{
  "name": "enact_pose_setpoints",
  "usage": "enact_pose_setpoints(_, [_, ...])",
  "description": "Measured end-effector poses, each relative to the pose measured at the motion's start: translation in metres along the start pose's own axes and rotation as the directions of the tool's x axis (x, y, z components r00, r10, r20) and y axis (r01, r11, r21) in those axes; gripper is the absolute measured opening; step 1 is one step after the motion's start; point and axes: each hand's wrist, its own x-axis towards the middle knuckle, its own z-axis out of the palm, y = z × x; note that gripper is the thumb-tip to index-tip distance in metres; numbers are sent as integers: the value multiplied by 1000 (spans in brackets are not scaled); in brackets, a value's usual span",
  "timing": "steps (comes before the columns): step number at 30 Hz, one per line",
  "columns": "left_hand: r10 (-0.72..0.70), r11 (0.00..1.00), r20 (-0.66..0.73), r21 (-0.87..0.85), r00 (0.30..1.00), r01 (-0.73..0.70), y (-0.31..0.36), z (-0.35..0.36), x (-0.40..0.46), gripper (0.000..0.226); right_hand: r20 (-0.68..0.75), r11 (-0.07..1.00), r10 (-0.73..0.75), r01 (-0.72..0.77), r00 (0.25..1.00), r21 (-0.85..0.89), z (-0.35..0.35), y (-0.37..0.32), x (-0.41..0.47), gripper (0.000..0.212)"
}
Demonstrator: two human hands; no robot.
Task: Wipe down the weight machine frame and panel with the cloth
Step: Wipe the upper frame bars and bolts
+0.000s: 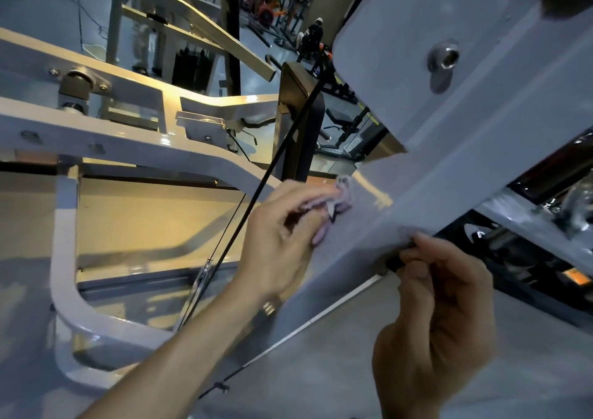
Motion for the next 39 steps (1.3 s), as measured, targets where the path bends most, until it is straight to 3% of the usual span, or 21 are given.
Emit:
enact_pose_setpoints(6, [-5, 999, 7, 52, 1000, 5, 5, -8, -28, 30, -139, 973, 155, -127, 978, 192, -6, -7, 3, 35])
enact_pose_setpoints(9, [161, 973, 11, 166, 987, -160, 16, -16, -70, 41, -201, 964, 183, -135, 963, 230, -12, -6, 4, 35])
enact_pose_setpoints(11, [283, 909, 100, 290, 954, -299, 14, -13, -87, 34, -205, 961, 212, -166, 955, 223, -17, -5, 1, 33])
enact_pose_setpoints(15, [363, 784, 197, 465, 911, -413, 8, 0, -92, 29, -195, 952, 268, -229, 943, 203, -23, -7, -10, 31])
enact_pose_setpoints(22, [625, 692, -23, 479, 781, -540, 82, 17, -4, 21, -163, 952, 266, -232, 950, 200, -33, -12, -10, 26])
enact_pose_setpoints(25, [597, 695, 50, 467, 801, -547, 67, 13, -19, 23, -142, 953, 252, -221, 957, 207, -36, -13, -11, 18])
enact_pose_setpoints(29, [422, 751, 125, 507, 898, -423, 12, -8, -76, 23, -127, 958, 264, -244, 956, 152, -38, -9, -18, 22])
enact_pose_setpoints(31, [401, 760, 131, 505, 907, -409, 12, -10, -73, 27, -128, 954, 272, -250, 954, 162, -37, -10, -19, 22])
enact_pose_setpoints(35, [433, 813, 47, 410, 900, -412, 51, 4, -33, 28, -98, 945, 288, -265, 953, 193, -29, -18, -24, 20])
enact_pose_setpoints(39, [271, 940, -57, 229, 961, -252, 40, 8, -50, 21, -39, 944, 269, -255, 962, 210, -26, -22, -31, 12])
